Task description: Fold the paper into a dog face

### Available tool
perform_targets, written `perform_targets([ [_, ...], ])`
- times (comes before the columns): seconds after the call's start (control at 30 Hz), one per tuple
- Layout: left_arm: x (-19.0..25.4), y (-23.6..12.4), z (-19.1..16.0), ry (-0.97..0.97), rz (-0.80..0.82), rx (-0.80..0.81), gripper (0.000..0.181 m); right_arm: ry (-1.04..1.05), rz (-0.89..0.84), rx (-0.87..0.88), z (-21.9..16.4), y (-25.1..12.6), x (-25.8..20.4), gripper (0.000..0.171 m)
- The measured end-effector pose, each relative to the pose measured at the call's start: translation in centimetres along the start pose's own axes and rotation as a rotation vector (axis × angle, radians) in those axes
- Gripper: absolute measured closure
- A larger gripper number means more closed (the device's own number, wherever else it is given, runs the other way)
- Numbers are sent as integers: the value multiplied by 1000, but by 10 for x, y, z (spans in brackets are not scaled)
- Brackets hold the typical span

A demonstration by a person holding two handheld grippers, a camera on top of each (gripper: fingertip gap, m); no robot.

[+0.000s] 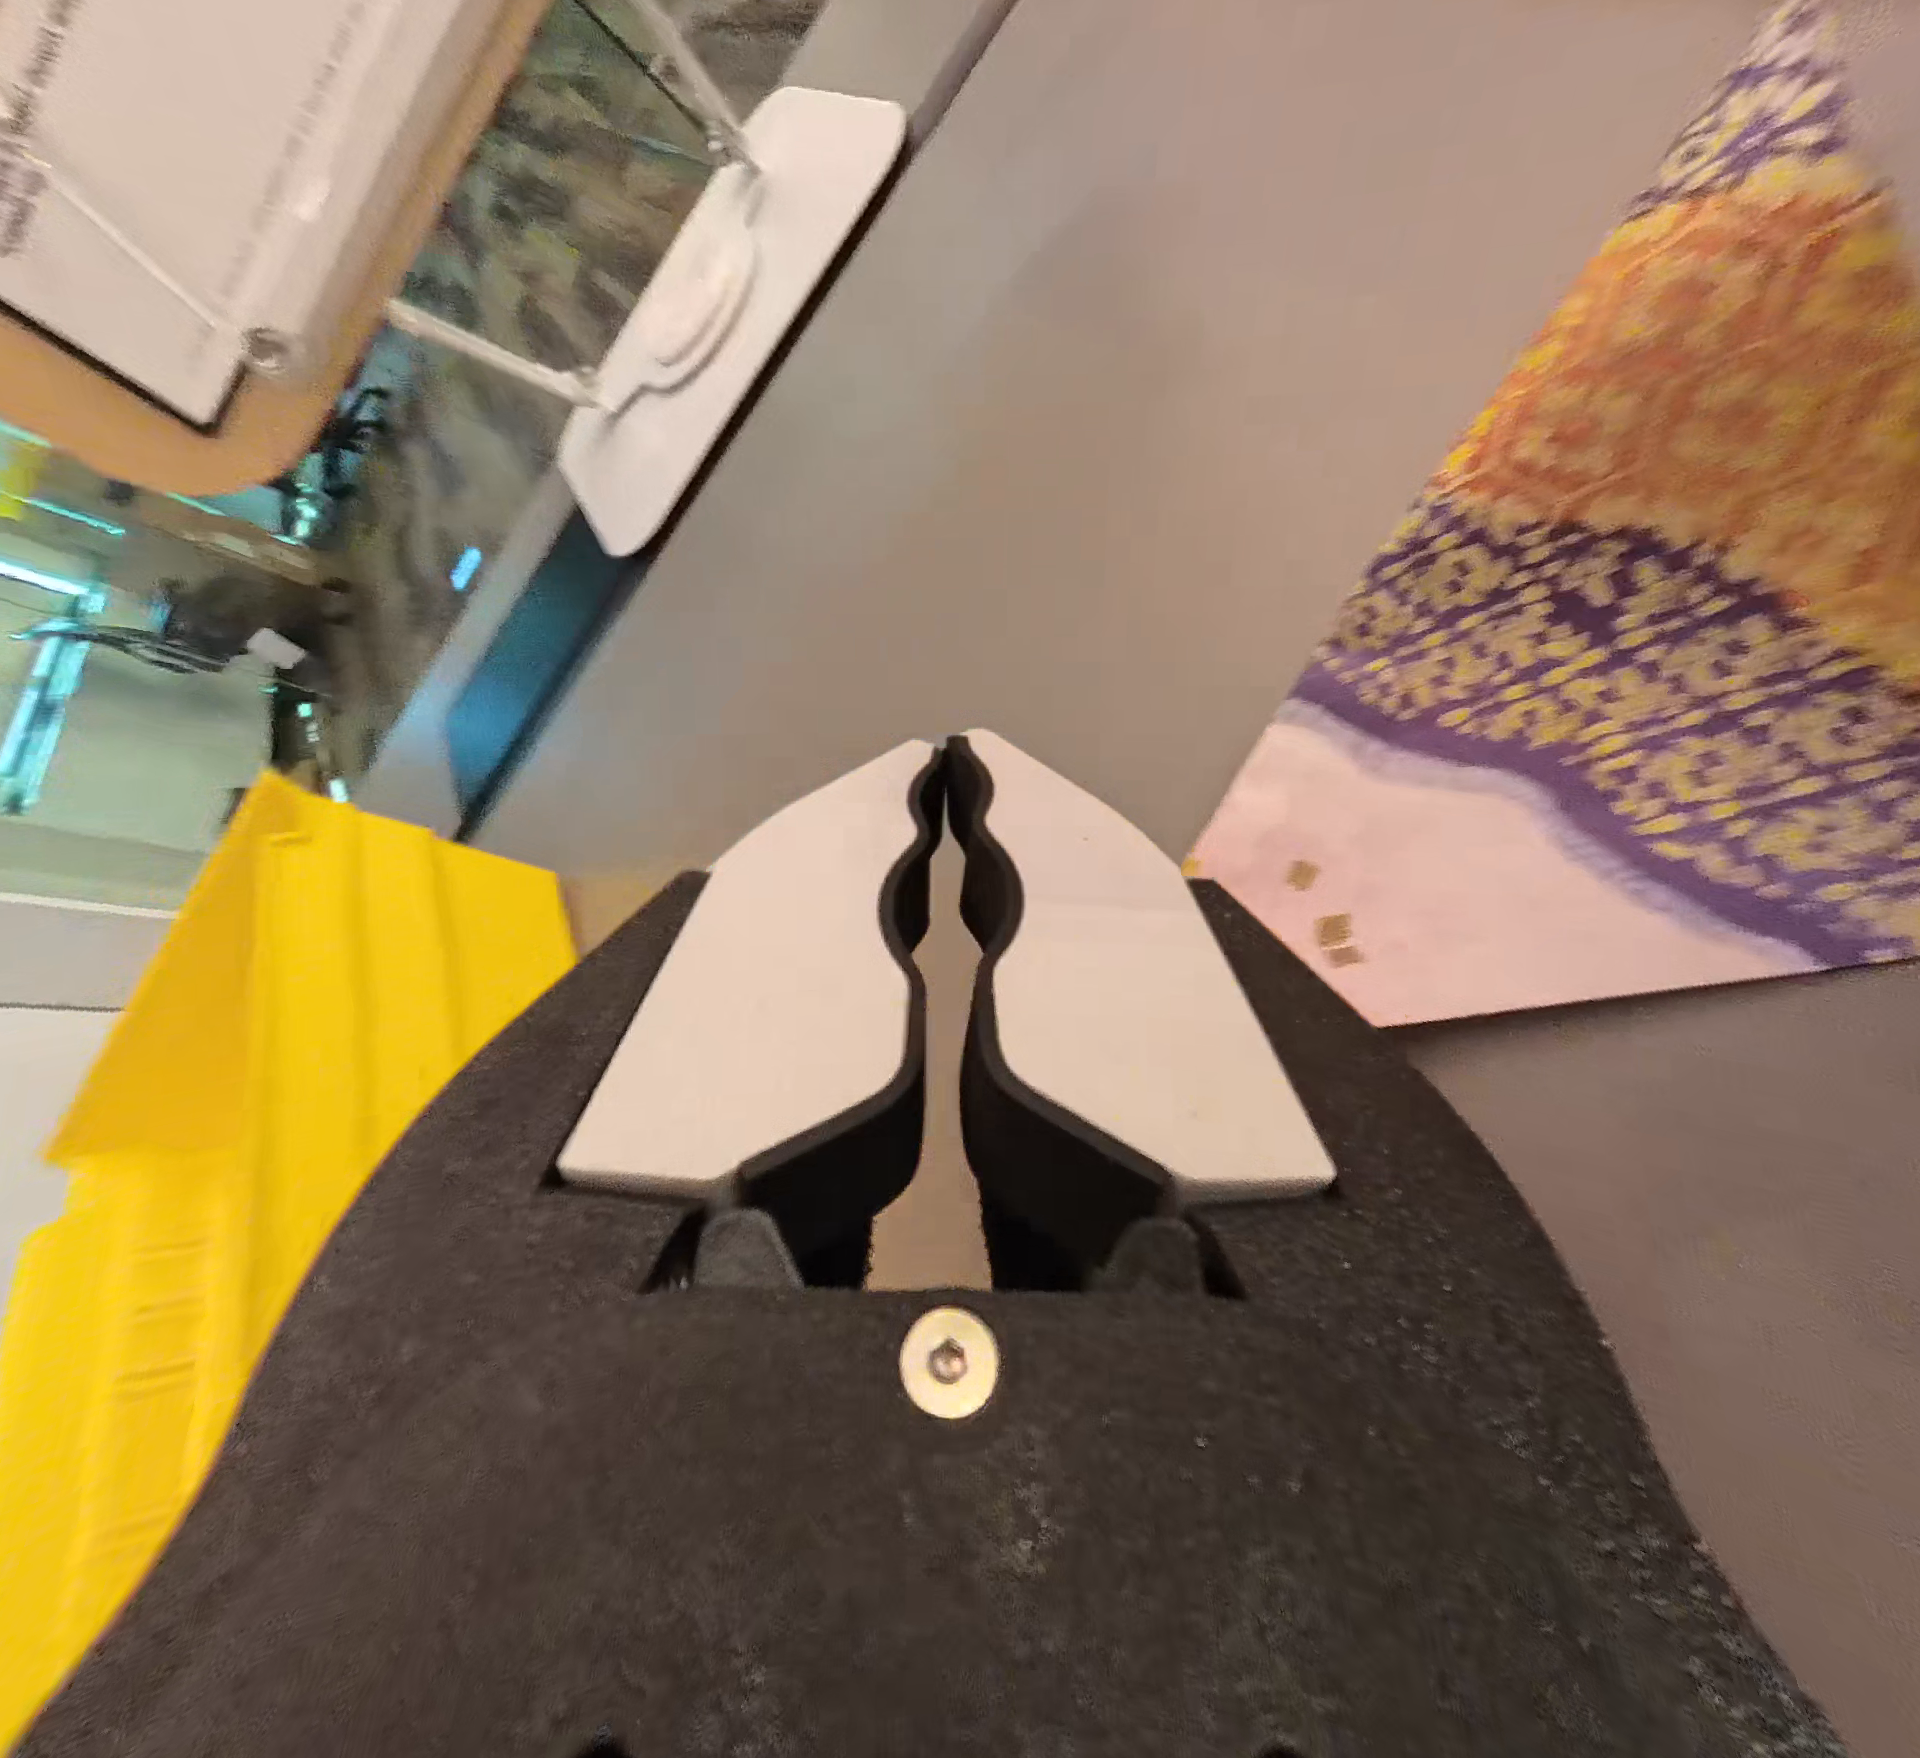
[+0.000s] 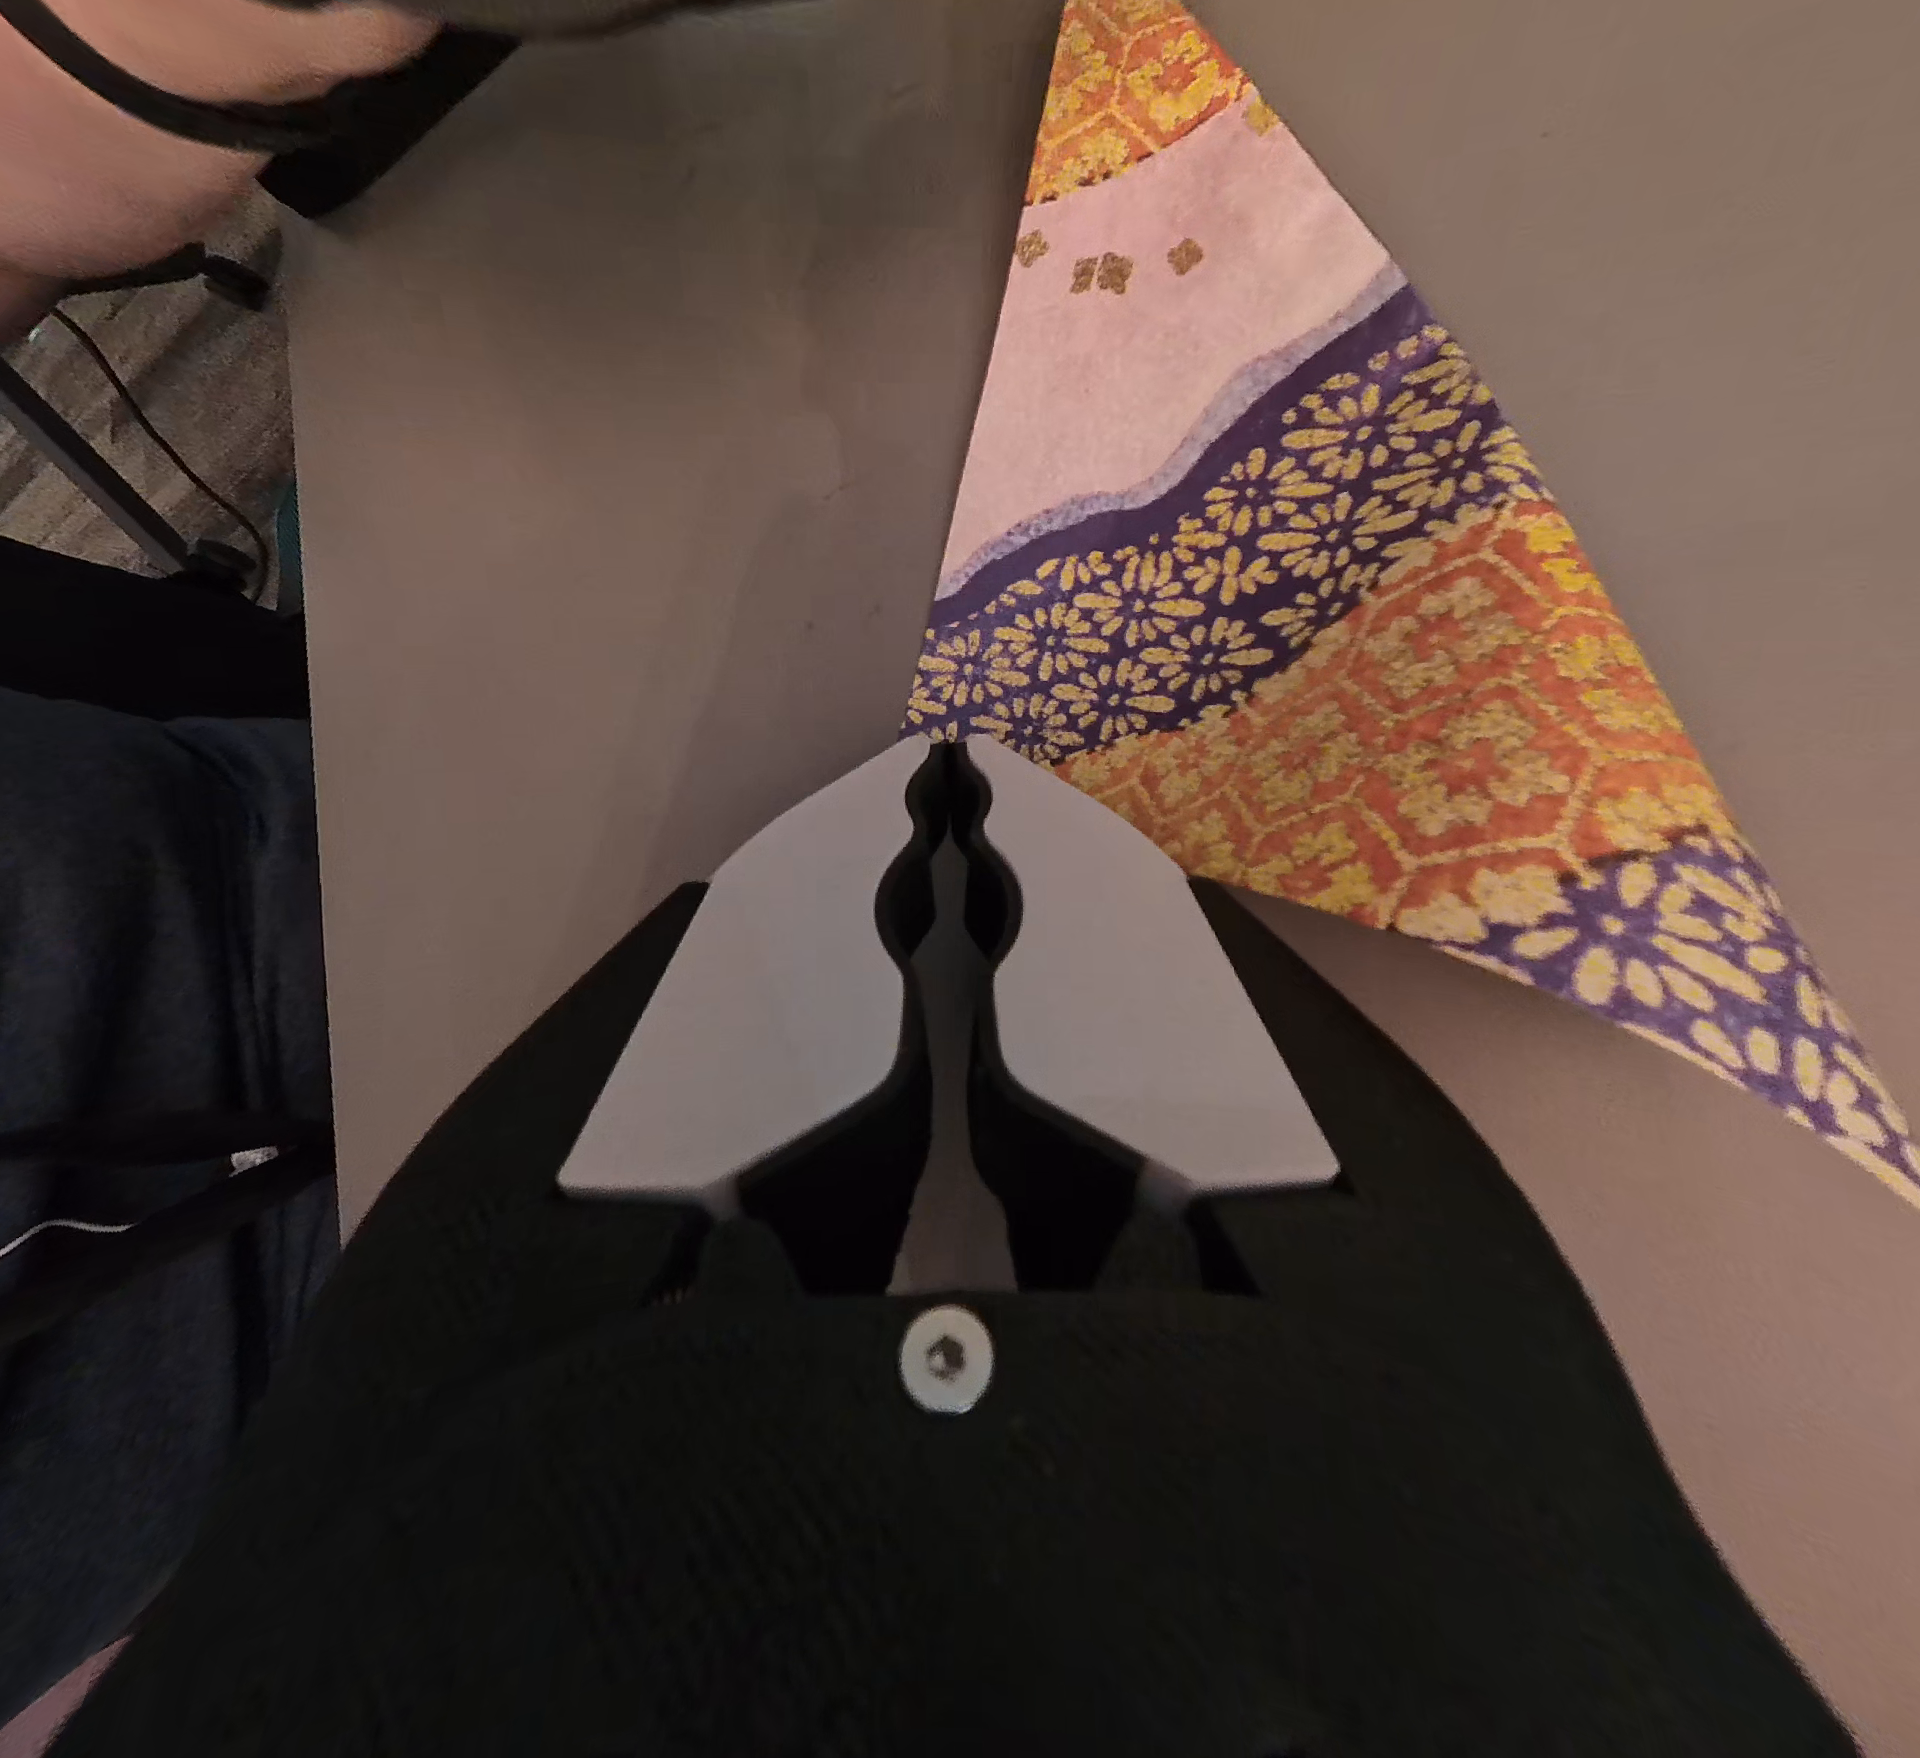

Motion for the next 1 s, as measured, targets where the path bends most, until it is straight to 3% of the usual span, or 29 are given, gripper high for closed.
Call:
perform_targets([
  [0.43, 27, 31, -34, 418, 200, -120, 181, 15, 11, 1, 0, 0, 1, 169],
  [0.7, 19, 33, -41, 449, 198, -139, 181, 22, 24, 4, 0, -1, 0, 169],
  [0.87, 19, 33, -40, 452, 195, -133, 181, 93, 147, 105, -6, -9, 2, 170],
  [1.0, 19, 33, -40, 465, 207, -133, 181, 0, 87, 153, -2, -22, 0, 170],
])
Point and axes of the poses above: each gripper's, where its closed fingertips meet, y out along the fingers, z out of its top, x = y × z across the jaws, the point moved 6 cm from there along -y, back along the fingers, and after that the axes turned 1 degree about -x, right-handed, at the moved point
